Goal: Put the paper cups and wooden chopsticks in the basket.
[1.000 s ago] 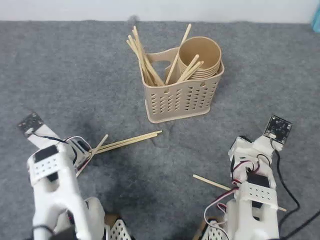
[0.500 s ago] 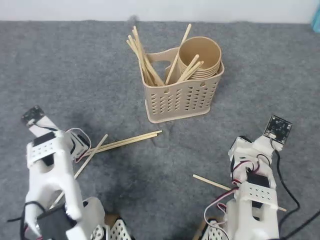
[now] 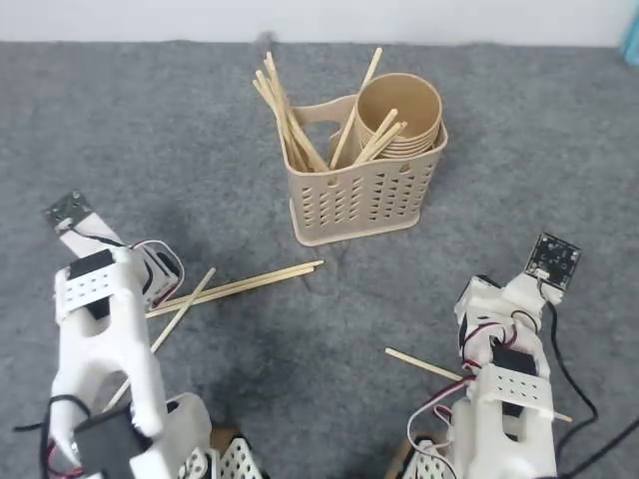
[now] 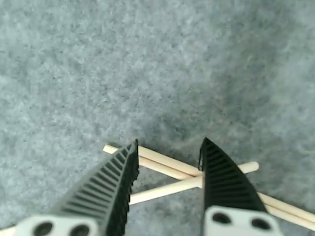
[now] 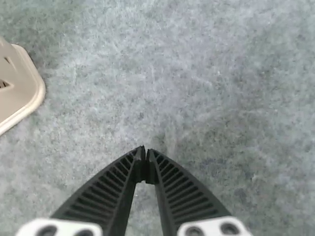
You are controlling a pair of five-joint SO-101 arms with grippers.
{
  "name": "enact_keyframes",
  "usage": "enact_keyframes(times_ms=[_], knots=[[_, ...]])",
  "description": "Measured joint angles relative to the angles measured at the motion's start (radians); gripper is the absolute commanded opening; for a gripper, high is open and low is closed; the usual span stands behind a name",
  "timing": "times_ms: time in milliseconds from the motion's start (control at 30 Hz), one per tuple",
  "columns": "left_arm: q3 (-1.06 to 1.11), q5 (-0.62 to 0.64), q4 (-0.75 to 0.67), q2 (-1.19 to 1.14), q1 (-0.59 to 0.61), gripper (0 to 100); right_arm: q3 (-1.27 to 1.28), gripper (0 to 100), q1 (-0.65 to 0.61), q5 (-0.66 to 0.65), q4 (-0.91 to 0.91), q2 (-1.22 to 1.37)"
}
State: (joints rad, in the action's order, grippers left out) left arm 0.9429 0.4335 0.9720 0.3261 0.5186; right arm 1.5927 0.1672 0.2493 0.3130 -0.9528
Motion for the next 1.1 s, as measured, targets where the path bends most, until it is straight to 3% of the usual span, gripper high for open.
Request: enact_keyframes(times_ms=[333, 533, 833, 1100], knots=[[0.000, 0.000, -0.052, -0.014, 0.000, 18, 0.000, 0.9, 0.000, 0.000, 0.020, 0.000], [-0.025, 0.000, -0.055, -0.138, 0.000, 18, 0.000, 0.9, 0.000, 0.000, 0.020, 0.000], [-0.129, -0.009, 0.110, -0.187, 0.023, 19, 0.000, 0.9, 0.000, -0.025, 0.020, 0.000], [-0.158, -0.149, 0.242, -0.189, 0.025, 19, 0.000, 0.9, 0.000, -0.046, 0.020, 0.000]])
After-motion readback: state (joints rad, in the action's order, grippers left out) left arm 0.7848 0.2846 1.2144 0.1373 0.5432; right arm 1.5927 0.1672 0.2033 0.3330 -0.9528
